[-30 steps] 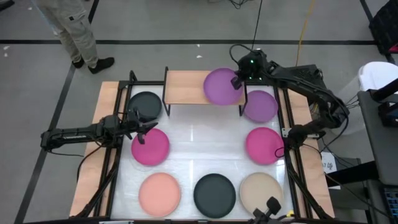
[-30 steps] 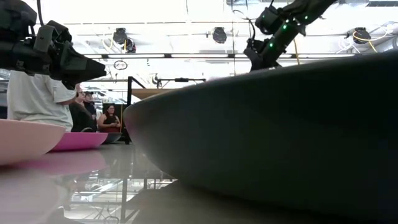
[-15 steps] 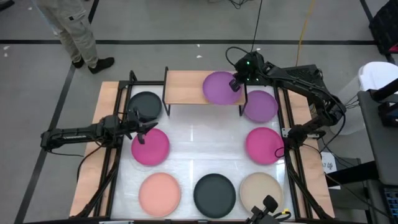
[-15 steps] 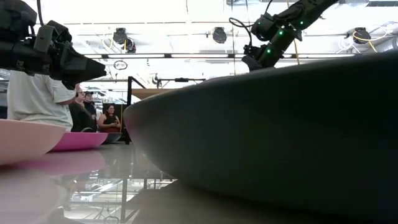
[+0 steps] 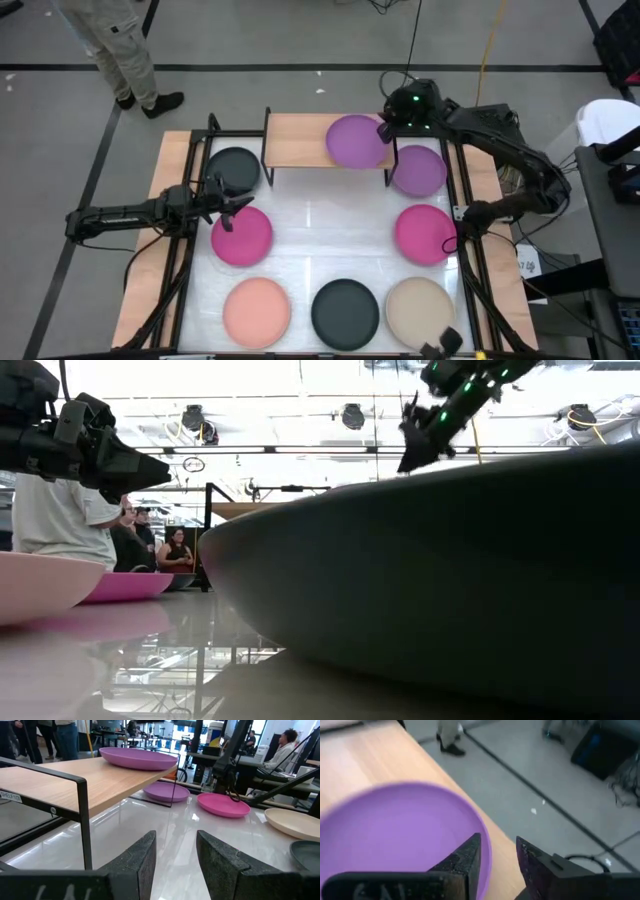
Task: Place and stack plates onto a shelf
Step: Stack the top black plate on top of the purple plate on the shelf
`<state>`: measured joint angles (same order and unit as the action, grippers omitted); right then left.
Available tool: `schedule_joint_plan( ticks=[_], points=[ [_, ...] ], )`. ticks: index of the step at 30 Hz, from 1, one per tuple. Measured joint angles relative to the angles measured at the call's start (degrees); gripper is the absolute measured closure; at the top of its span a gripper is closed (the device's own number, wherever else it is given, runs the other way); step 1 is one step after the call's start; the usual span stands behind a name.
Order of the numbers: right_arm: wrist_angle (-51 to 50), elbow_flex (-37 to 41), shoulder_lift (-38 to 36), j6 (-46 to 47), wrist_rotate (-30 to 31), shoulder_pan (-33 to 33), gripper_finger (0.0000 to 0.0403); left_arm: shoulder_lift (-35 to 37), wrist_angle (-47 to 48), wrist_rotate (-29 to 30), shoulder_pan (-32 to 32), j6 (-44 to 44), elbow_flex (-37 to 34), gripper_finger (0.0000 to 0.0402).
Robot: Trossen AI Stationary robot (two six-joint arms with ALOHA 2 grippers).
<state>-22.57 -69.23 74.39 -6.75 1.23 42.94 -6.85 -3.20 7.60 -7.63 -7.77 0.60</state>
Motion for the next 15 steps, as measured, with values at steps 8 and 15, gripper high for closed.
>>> schedule_joint_plan(
  ticks=[8,15],
  points=[
    [0.6,0.0,-13.55,2.43,-8.9,-5.5,0.0305,0.0,0.0,0.0,0.0,0.0,0.0,0.0256],
    [1.21,2.34,-20.94,3.07,-13.45,-13.64,0.0305,0.0,-0.1,0.0,0.01,0.0,-0.01,0.0256]
  ],
)
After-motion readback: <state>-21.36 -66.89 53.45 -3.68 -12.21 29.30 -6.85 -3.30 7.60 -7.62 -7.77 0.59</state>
